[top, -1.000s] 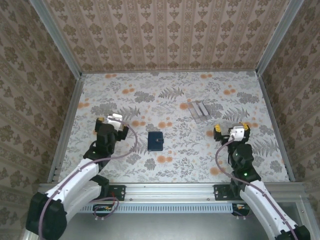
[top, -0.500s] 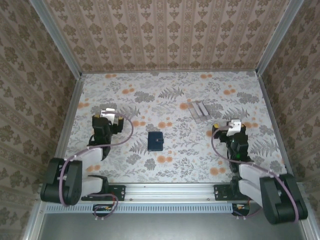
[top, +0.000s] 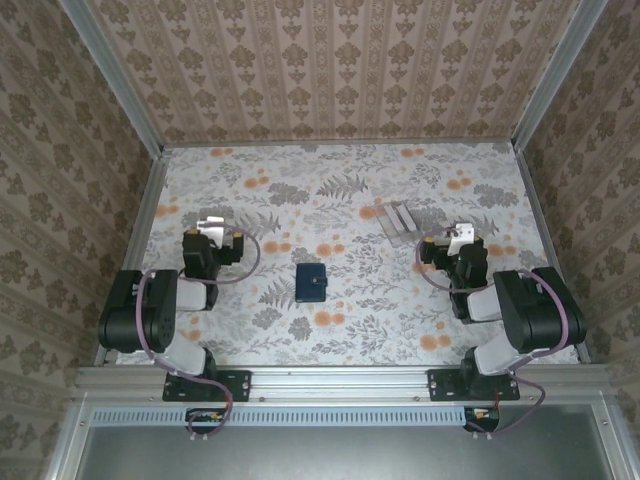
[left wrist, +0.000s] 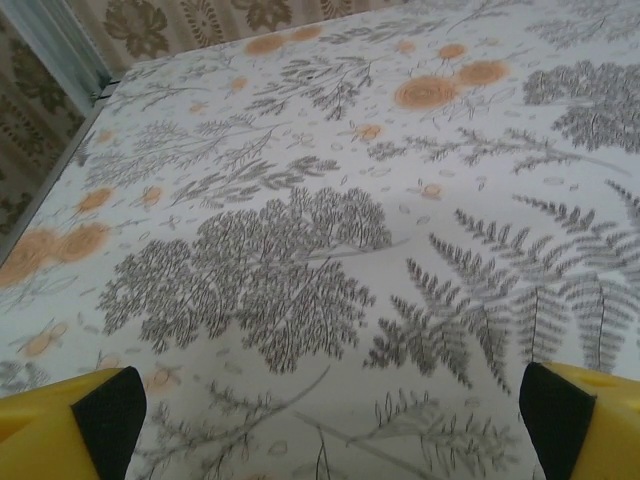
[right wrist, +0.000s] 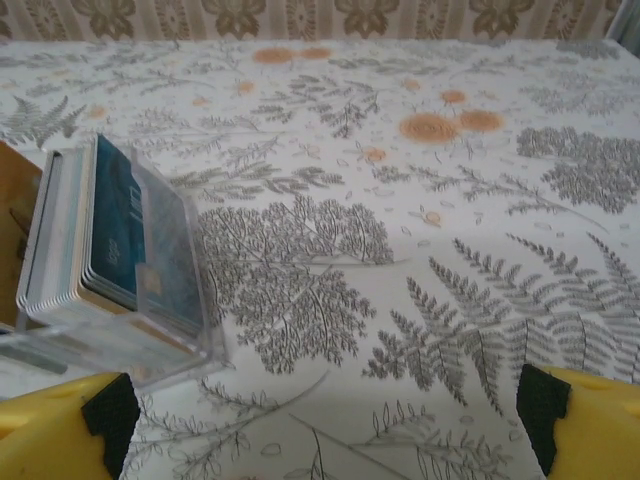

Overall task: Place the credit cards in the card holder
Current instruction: Reset both arms

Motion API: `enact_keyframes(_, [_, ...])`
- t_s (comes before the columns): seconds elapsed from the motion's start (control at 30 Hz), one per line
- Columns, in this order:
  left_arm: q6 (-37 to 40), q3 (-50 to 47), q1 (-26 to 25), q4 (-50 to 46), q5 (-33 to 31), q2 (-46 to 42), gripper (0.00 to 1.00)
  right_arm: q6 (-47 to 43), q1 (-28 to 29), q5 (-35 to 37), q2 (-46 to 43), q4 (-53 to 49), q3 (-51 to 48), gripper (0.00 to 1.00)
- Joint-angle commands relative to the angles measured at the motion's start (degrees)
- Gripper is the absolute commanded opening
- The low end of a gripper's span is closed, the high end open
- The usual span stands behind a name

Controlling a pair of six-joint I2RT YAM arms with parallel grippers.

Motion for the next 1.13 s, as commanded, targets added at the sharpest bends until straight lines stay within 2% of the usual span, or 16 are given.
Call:
enact_keyframes(0.0, [-2.24, 2.92, 1.44, -1.90, 3.51, -0.34, 1.00, -0.53, 0.80, -1.67, -1.43, -4.40, 5.62, 1.00])
enact_keyframes(0.1, [-2.96, 3.32, 1.59, -2.93, 2.46, -0.45, 1.00, 0.23, 0.67, -0.05, -1.04, -12.91, 10.40, 1.00])
enact_keyframes(1.1, [-2.87, 3.32, 1.30, -2.98, 2.09, -0.49, 1.00, 0.70, 0.63, 0.87, -0.80, -12.56, 10.44, 1.00])
